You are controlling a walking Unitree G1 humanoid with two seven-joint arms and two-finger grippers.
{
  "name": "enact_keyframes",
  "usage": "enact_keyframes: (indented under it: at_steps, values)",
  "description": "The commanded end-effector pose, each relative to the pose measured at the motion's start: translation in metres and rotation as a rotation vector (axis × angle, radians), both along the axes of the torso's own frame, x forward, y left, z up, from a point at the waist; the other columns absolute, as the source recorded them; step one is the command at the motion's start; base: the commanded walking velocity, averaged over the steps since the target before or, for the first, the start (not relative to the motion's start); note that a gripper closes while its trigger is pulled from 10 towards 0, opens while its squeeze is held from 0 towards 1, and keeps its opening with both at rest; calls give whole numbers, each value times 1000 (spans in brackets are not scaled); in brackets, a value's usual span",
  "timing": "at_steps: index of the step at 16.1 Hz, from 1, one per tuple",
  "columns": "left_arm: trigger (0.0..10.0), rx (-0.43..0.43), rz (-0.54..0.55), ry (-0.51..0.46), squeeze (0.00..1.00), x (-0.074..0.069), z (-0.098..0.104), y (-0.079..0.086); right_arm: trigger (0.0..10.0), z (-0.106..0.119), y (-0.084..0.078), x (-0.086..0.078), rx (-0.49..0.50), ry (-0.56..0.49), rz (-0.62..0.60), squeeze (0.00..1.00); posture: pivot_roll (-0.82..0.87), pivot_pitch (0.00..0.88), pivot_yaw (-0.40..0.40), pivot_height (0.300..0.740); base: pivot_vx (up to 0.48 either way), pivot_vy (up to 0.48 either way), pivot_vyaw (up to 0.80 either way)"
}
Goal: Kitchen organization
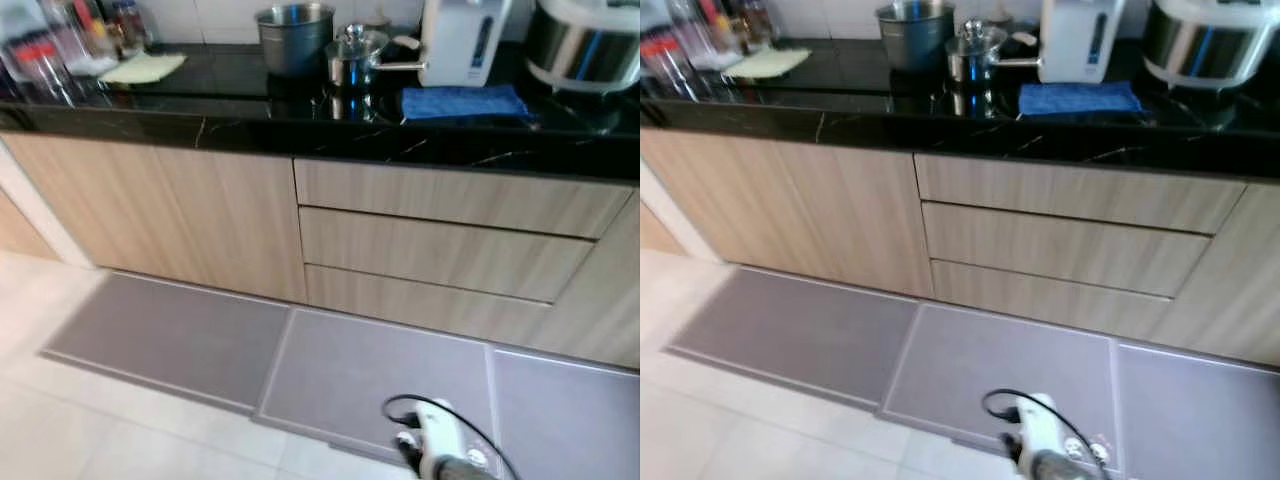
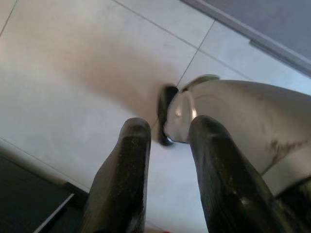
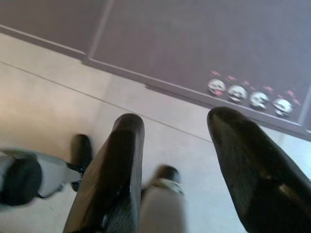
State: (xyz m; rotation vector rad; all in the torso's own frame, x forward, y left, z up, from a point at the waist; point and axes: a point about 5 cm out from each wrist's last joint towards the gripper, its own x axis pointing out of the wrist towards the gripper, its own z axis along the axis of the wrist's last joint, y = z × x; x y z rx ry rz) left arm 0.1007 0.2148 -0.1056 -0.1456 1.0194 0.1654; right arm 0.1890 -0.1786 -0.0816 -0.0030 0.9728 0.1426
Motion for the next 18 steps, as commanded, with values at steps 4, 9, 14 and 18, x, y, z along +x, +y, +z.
enact_keyframes:
  at_steps: [4,9,14,18]
  values:
    - [10000,-15,-6,19,0,-6,-2,-1,10000,0,8,1,14,1,2,0,-24,3,44,740,0,-262,0]
    - [10000,-16,-10,18,0,-5,-2,-1,10000,0,9,1,9,2,6,0,-21,4,43,740,0,-262,0]
    - [10000,-18,-16,20,0,-5,-2,-1,10000,-1,30,4,8,17,28,0,-20,0,45,740,0,-261,-540]
    - [10000,-14,-20,18,0,-5,-1,0,10000,-1,39,5,16,6,24,0,-20,0,50,740,0,-263,-144]
